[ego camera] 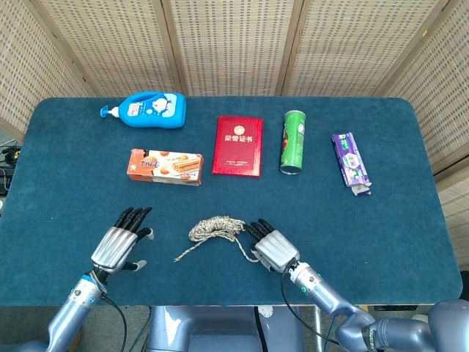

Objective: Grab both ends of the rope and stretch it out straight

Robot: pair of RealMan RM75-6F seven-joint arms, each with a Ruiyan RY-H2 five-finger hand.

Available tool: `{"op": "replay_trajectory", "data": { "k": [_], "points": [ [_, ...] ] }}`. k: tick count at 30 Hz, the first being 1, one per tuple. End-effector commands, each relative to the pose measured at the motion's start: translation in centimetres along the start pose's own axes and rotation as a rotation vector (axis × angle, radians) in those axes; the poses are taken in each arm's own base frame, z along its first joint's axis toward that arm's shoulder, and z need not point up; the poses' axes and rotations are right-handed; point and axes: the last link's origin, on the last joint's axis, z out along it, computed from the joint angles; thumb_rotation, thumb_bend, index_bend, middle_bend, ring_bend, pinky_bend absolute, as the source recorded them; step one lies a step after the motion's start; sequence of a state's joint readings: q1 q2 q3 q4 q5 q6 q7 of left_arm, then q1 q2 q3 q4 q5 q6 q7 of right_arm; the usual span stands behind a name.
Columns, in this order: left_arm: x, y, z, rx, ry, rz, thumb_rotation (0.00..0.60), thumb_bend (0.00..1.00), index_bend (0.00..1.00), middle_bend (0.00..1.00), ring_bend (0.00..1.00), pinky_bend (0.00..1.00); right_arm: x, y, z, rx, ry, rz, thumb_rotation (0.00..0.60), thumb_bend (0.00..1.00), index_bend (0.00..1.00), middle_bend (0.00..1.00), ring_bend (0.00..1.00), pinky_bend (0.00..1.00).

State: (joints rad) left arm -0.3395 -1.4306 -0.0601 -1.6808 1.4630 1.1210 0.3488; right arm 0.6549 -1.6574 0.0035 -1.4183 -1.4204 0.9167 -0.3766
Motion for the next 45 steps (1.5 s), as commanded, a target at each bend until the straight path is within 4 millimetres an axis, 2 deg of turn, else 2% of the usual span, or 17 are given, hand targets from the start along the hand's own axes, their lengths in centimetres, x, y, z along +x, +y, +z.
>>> {"op": "replay_trajectory", "data": {
  "k": [1, 8, 12, 21, 30, 45],
  "points": [
    [-0.4, 0.7, 0.8, 0.013, -0.012, -0.043, 0.6, 0.15, 0.44, 0.0, 0.0, 0.0, 0.0, 0.0, 0.0, -0.001, 0.001, 0.002, 0.6, 0.41, 0.6, 0.0, 0.0, 0.0],
    [-1.9, 1.5, 2.4, 0.06, -0.073, -0.133, 0.6, 0.15, 0.46, 0.0, 0.0, 0.0, -0.2, 0.0, 0.0, -0.001, -0.006, -0.004, 0.6, 0.41, 0.6, 0.0, 0.0, 0.0],
    [-2.4, 2.1, 3.1, 0.054, -0.084, -0.14, 0.6, 0.16, 0.49, 0.0, 0.0, 0.0, -0.3, 0.1, 0.0, -0.006, -0.01, -0.003, 0.6, 0.41, 0.6, 0.0, 0.0, 0.0],
    [-3.2, 3.9, 4.4, 0.041, -0.094, -0.148, 0.6, 0.19, 0.5, 0.0, 0.0, 0.0, -0.5, 0.0, 0.0, -0.009, -0.018, -0.001, 0.6, 0.41, 0.6, 0.0, 0.0, 0.0],
    [-4.7, 4.6, 4.7, 0.059, -0.107, -0.17, 0.6, 0.19, 0.51, 0.0, 0.0, 0.0, -0.7, 0.1, -0.1, -0.012, -0.028, -0.003, 0.6, 0.41, 0.6, 0.0, 0.0, 0.0],
    [-5.6, 5.5, 6.1, 0.058, -0.136, -0.178, 0.6, 0.21, 0.51, 0.0, 0.0, 0.0, -0.9, 0.2, -0.2, -0.016, -0.034, 0.004, 0.6, 0.41, 0.6, 0.0, 0.0, 0.0]
  ]
}}
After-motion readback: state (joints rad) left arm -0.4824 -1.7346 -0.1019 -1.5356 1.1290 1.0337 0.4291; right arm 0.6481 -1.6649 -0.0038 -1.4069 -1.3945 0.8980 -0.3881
